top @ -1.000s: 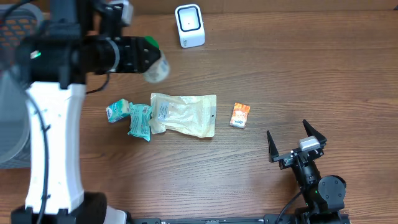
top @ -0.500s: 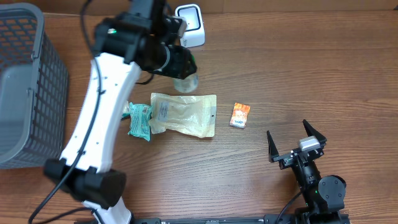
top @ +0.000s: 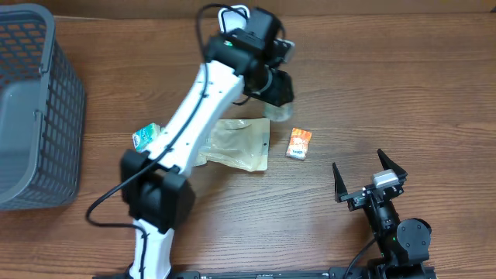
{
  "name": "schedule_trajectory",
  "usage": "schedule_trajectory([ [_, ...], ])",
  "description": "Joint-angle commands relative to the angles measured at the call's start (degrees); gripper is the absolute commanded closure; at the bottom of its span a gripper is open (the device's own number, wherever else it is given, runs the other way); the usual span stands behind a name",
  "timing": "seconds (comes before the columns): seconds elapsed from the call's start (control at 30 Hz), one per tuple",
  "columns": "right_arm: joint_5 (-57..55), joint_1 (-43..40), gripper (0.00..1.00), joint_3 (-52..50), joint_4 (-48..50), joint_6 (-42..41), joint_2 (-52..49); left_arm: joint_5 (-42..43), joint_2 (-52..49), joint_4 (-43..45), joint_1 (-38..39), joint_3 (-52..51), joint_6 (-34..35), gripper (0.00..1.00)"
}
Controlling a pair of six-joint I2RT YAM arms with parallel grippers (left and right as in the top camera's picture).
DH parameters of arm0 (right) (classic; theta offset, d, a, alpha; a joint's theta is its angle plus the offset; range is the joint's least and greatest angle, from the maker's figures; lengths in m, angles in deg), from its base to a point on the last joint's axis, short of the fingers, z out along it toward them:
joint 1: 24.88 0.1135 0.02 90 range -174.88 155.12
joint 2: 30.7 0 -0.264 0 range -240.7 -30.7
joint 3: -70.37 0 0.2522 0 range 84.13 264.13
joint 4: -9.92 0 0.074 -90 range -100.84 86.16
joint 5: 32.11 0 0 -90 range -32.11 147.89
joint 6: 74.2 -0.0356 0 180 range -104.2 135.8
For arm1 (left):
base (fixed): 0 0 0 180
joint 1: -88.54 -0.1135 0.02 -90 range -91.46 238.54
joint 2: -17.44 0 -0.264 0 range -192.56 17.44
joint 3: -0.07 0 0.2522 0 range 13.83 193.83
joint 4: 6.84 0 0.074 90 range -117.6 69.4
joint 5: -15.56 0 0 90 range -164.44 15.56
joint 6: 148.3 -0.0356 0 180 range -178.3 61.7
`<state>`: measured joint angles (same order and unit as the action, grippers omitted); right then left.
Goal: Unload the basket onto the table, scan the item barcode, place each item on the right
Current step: 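Carry the jar forward and set it upright beside the orange pack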
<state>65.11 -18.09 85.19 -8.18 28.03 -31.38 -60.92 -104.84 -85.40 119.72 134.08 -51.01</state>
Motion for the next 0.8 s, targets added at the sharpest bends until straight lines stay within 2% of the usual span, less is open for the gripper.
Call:
schedule_trajectory([
  [0.0, -0.31, -0.15, 0.00, -0.59, 0.20, -0.35, 0.52, -3.41, -3.52, 1.29, 1.46, 0.11, 2.23, 0.51],
  [0.27, -0.31, -0.15, 0.00, -0.59, 0.20, -0.35, 0.52, -4.96, -11.47, 6.14, 2.60, 0.11, 5.22, 0.51],
  [0.47, -0.31, -0.15, 0.00, -0.59, 0.20, -0.37, 0.52, -5.11, -13.18, 9.07, 2.54, 0.11, 6.51, 0.50],
  [0.67, -0.31, -0.15, 0.00, -0.59, 0.20, -0.35, 0.52, -4.92, -13.18, 7.48, 3.37, 0.11, 6.49, 0.50],
  [0.77, -0.31, -0.15, 0.00, -0.59, 0.20, -0.35, 0.52, -4.92, -13.18, 4.96, 4.07, 0.11, 6.49, 0.45],
])
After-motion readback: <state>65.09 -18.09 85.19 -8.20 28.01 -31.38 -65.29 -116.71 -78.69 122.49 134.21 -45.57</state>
